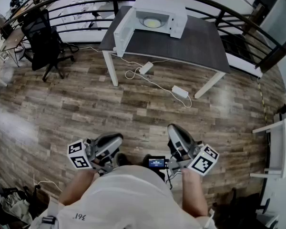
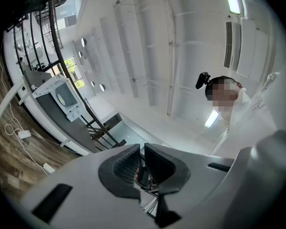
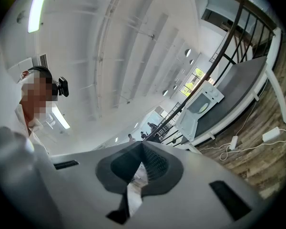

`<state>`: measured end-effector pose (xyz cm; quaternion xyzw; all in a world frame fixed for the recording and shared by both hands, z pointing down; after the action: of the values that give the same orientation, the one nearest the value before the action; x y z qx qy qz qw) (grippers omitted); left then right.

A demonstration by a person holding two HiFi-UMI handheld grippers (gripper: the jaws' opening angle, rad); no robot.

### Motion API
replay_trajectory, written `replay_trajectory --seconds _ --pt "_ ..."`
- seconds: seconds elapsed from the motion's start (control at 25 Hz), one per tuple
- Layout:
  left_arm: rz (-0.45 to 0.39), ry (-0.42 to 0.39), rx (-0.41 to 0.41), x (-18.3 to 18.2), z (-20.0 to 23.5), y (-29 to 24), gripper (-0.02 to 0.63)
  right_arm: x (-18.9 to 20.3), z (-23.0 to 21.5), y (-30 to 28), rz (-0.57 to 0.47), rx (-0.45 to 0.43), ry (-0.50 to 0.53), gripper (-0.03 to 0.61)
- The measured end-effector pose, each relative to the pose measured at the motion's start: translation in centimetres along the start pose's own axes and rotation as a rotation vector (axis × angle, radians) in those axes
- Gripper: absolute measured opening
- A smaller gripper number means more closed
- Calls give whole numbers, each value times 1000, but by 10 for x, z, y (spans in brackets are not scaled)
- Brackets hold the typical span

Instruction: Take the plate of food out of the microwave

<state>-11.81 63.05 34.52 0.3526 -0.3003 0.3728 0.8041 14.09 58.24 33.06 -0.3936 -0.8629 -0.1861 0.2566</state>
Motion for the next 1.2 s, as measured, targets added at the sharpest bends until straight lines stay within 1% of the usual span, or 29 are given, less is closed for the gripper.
replay_trajectory --seconds 0.4,0.64,0.88,1.2 --pt "-10 7 6 2 -5 1 34 2 6 7 -1 24 35 -3" --pt "11 37 -9 10 -4 3 32 6 7 17 -15 59 44 -5" --pt "24 66 2 19 -3 -3 32 6 4 27 -9 87 57 -3" --pt "42 72 4 23 0 -11 32 2 -2 28 -2 103 64 -3"
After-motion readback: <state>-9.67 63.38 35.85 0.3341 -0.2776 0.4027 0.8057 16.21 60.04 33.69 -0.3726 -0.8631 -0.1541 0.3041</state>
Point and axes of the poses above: the fingertips, and each gripper's own axes: y backward along the fingers, z to its left, x out of its underside, the point moved 6 cm from there along y, backward along the fingers, and after that the axes turned 8 degrees about -y, right-handed, at the moved point
